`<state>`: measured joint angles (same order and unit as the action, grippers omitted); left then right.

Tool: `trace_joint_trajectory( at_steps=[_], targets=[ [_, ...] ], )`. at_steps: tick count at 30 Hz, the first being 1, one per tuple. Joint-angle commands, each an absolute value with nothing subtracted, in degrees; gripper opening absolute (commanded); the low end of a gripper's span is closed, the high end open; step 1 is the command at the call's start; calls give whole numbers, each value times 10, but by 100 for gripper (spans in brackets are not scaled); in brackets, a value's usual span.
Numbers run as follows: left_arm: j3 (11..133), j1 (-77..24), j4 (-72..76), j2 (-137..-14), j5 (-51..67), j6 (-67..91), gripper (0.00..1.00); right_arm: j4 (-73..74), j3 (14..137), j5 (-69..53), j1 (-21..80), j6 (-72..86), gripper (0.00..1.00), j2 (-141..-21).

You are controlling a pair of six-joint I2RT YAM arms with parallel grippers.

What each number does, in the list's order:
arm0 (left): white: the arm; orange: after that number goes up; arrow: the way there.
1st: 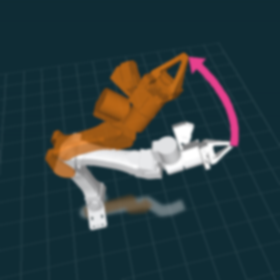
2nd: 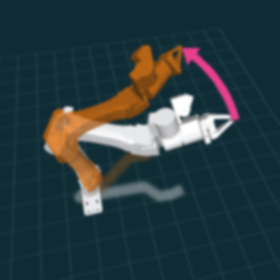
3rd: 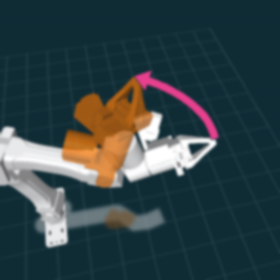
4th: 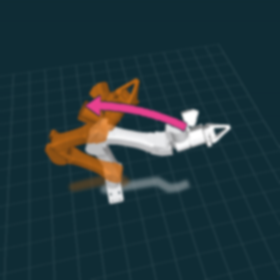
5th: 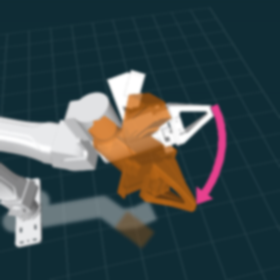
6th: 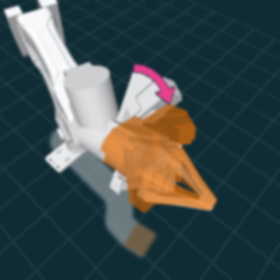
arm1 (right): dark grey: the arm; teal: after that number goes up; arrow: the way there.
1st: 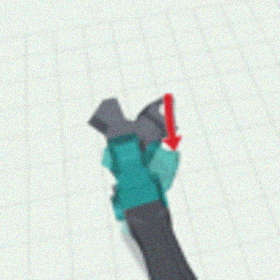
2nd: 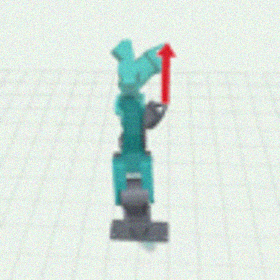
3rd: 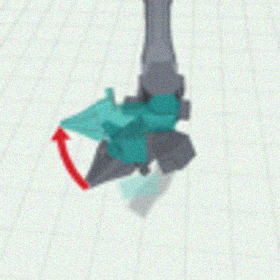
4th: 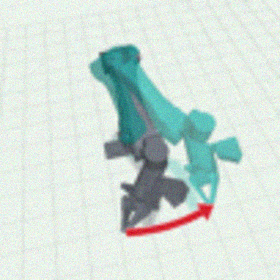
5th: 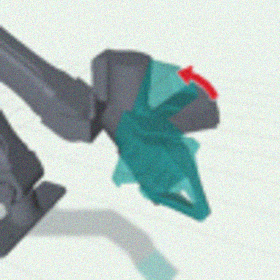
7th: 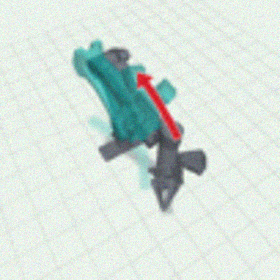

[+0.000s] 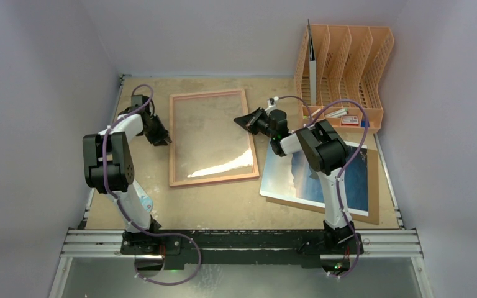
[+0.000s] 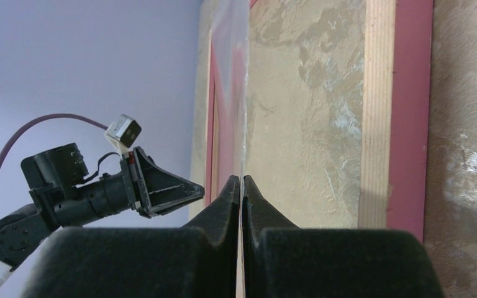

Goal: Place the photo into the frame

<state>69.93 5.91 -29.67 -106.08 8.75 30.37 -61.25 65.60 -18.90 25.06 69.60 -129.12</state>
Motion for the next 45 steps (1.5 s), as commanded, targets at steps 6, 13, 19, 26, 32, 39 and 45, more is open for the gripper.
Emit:
trace_joint_trajectory(
  at_steps=[6,13,19,26,32,39,45],
  targets=[
    [694,48,-310,-1094,72,286,23,-607,680,-211,249,701,0,-1273],
    [694,48,-308,-1097,76,287,23,-568,695,-253,247,704,0,-1274],
    [693,48,-307,-1096,77,286,23,-527,709,-263,247,701,0,-1279],
    [694,48,-306,-1094,80,286,23,-475,728,-258,248,681,4,-1281],
    [705,48,-316,-1092,77,281,23,-440,750,-260,247,662,30,-1277],
    [724,48,-326,-1087,78,271,25,-402,768,-247,247,629,26,-1261],
    [726,48,-322,-1087,88,268,25,-362,775,-272,247,609,0,-1262]
  ],
)
